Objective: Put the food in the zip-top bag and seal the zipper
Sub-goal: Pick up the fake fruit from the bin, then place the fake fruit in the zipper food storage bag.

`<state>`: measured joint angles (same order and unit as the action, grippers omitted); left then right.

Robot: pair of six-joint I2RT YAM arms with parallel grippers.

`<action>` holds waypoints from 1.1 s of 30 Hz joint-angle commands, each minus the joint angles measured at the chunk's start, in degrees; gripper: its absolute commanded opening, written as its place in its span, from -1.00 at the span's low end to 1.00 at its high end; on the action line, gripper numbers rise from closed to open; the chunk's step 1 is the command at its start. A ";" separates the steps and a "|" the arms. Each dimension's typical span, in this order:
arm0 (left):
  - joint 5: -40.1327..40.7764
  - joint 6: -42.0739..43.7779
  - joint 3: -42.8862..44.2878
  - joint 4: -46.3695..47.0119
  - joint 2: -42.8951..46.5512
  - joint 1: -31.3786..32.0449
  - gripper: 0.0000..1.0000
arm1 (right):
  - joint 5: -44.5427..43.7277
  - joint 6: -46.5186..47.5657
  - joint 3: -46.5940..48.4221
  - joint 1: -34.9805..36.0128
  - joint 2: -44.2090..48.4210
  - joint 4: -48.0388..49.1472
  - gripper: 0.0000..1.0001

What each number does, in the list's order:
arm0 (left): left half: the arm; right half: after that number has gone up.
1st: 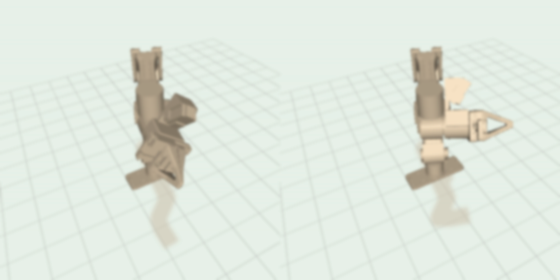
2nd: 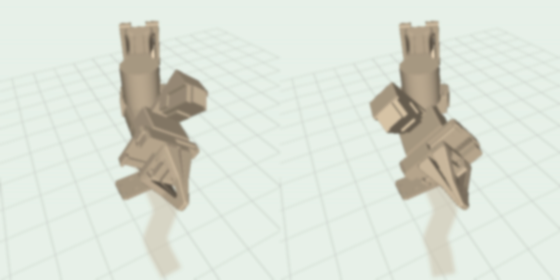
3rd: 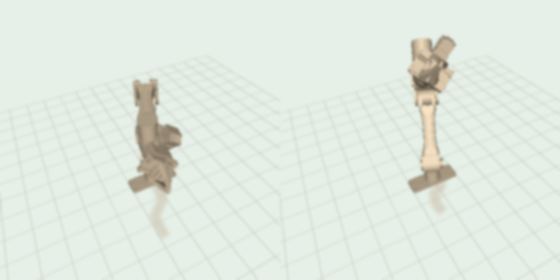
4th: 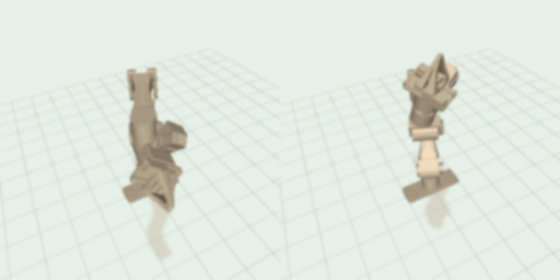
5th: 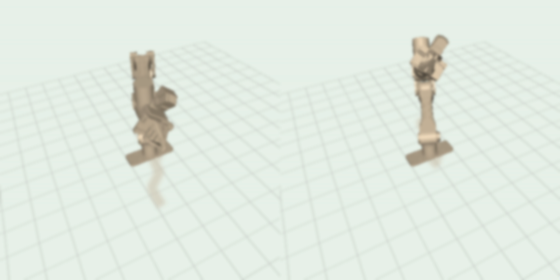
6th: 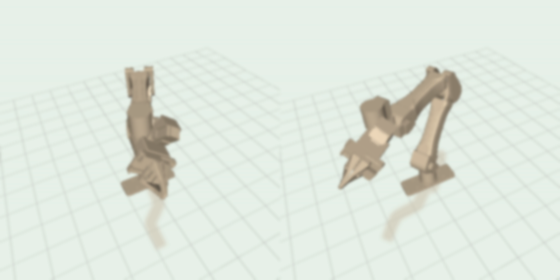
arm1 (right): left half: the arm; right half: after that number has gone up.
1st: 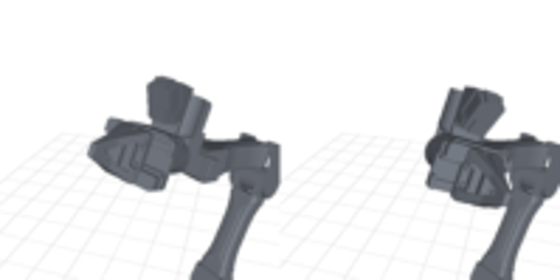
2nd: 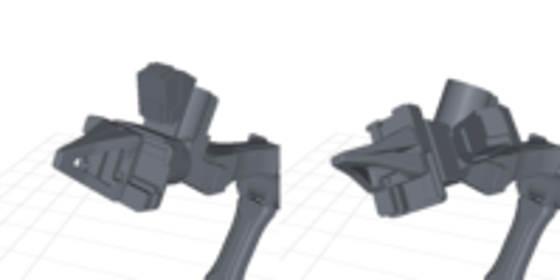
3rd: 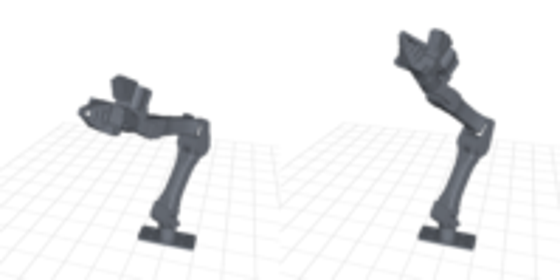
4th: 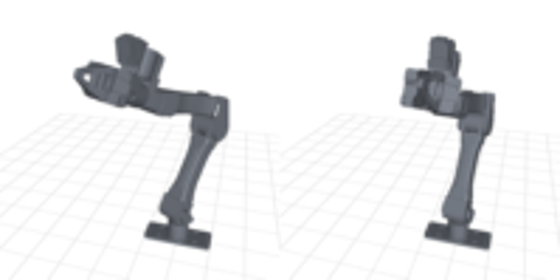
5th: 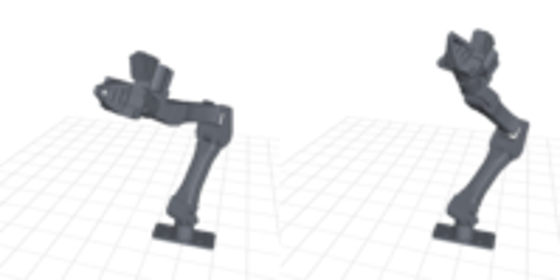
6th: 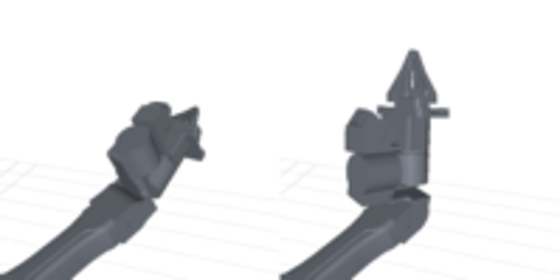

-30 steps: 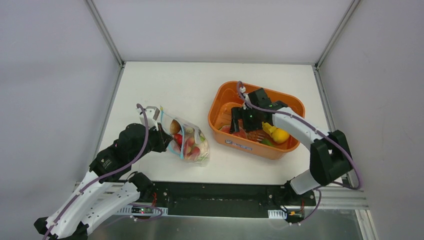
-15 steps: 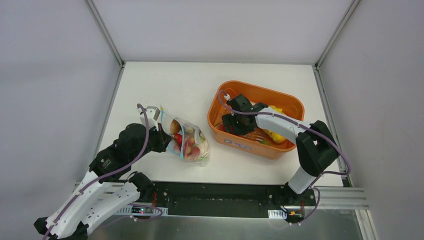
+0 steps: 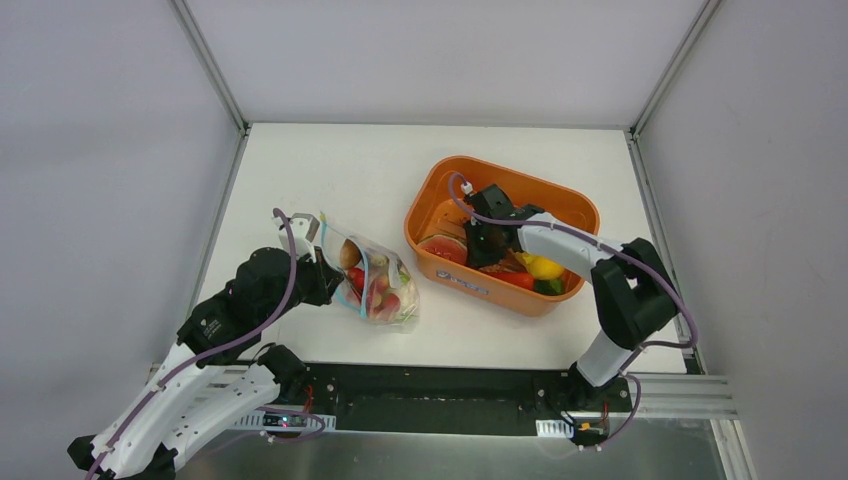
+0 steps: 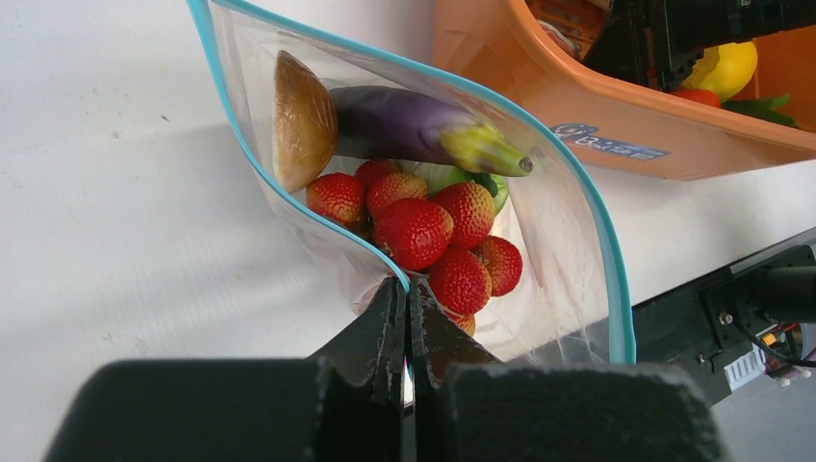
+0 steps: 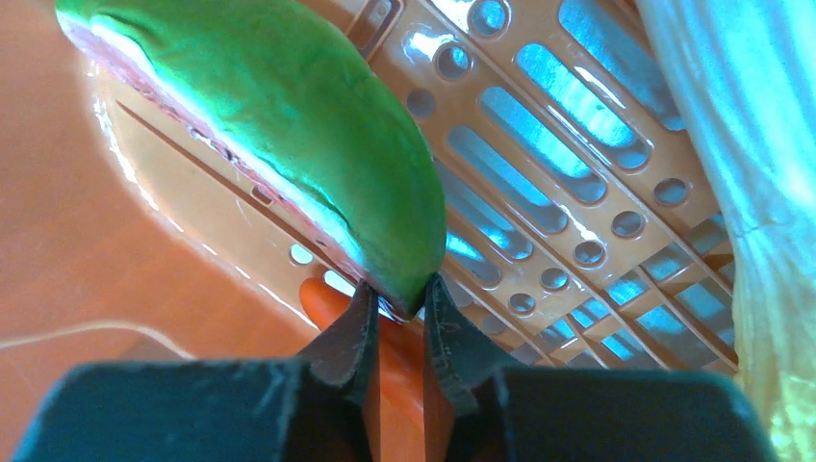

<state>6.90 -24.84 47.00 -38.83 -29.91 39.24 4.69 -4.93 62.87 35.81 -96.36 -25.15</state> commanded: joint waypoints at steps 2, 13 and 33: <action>-0.53 0.17 2.05 1.25 0.47 -0.57 -1.00 | 2.21 -2.25 0.58 -0.57 3.89 1.97 -0.88; -0.56 0.01 1.87 1.61 0.75 -0.57 -1.00 | 11.89 -6.37 1.15 -7.32 11.98 8.25 -0.95; -1.67 -0.25 3.48 2.90 1.54 -0.57 -1.00 | 10.16 -8.19 4.07 -9.48 24.10 6.34 -0.96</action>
<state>6.35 -24.88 47.22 -38.85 -28.99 39.24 13.74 -12.08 63.11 26.44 -77.52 -17.63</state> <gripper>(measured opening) 0.009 0.132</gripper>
